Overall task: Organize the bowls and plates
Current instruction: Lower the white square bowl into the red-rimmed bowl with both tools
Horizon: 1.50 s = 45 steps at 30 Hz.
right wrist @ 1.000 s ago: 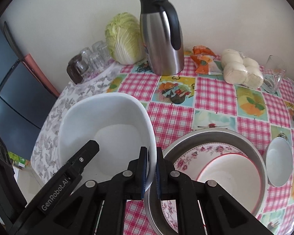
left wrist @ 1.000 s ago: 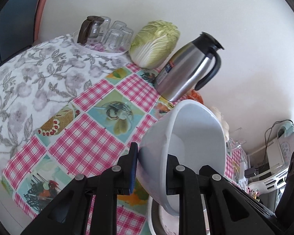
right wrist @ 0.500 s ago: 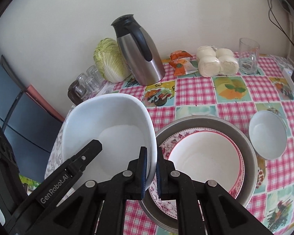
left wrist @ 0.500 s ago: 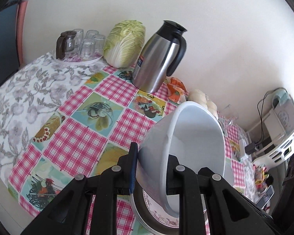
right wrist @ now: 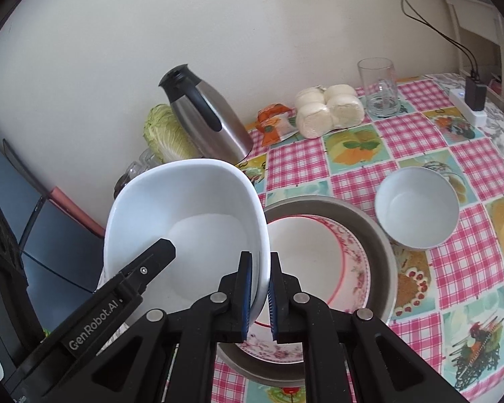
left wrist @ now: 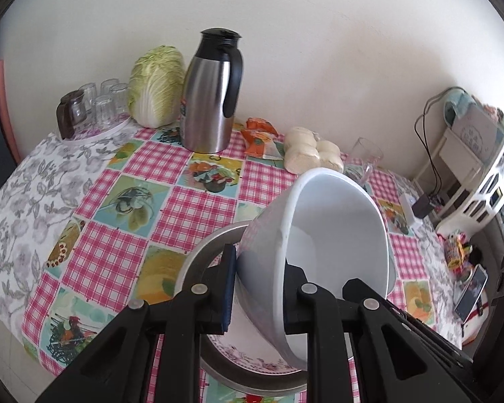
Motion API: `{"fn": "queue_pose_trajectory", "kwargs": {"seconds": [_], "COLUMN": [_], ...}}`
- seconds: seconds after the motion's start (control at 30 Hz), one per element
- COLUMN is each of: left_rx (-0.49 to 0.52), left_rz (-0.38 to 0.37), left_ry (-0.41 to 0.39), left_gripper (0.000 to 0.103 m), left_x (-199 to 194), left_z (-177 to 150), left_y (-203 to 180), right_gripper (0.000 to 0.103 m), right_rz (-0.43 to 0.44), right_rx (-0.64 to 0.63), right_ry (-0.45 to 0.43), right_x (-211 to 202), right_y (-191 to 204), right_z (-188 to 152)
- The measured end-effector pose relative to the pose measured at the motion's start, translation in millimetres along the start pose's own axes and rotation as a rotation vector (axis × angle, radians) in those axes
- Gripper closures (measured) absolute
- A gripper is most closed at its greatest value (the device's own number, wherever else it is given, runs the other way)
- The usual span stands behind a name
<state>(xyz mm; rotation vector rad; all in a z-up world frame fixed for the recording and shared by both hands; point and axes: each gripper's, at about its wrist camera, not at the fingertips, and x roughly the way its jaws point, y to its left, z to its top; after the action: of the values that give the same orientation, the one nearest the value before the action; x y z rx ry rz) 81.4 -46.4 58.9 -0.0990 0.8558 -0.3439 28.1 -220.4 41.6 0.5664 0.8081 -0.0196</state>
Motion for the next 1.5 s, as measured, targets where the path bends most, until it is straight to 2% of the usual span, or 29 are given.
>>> {"fn": "queue_pose_trajectory", "kwargs": {"seconds": [0.27, 0.43, 1.0, 1.5], "left_rx": [0.034, 0.062, 0.062, 0.024], "left_rz": [-0.014, 0.007, 0.050, 0.048], "left_ry": [0.026, 0.026, 0.086, 0.155], "left_gripper": [0.082, 0.082, 0.082, 0.082], "left_x": [9, 10, 32, 52], "left_z": [-4, -5, -9, -10], "left_y": [-20, -29, -28, -20], "right_gripper": [0.093, 0.092, 0.091, 0.091], "right_rz": [0.014, 0.015, 0.001, -0.023], "right_rx": [0.033, 0.023, 0.052, 0.073], "right_ry": [-0.026, -0.045, -0.011, 0.045], "right_x": [-8, -12, 5, 23], "right_y": [-24, -28, -36, -41], "right_z": [5, 7, 6, 1]}}
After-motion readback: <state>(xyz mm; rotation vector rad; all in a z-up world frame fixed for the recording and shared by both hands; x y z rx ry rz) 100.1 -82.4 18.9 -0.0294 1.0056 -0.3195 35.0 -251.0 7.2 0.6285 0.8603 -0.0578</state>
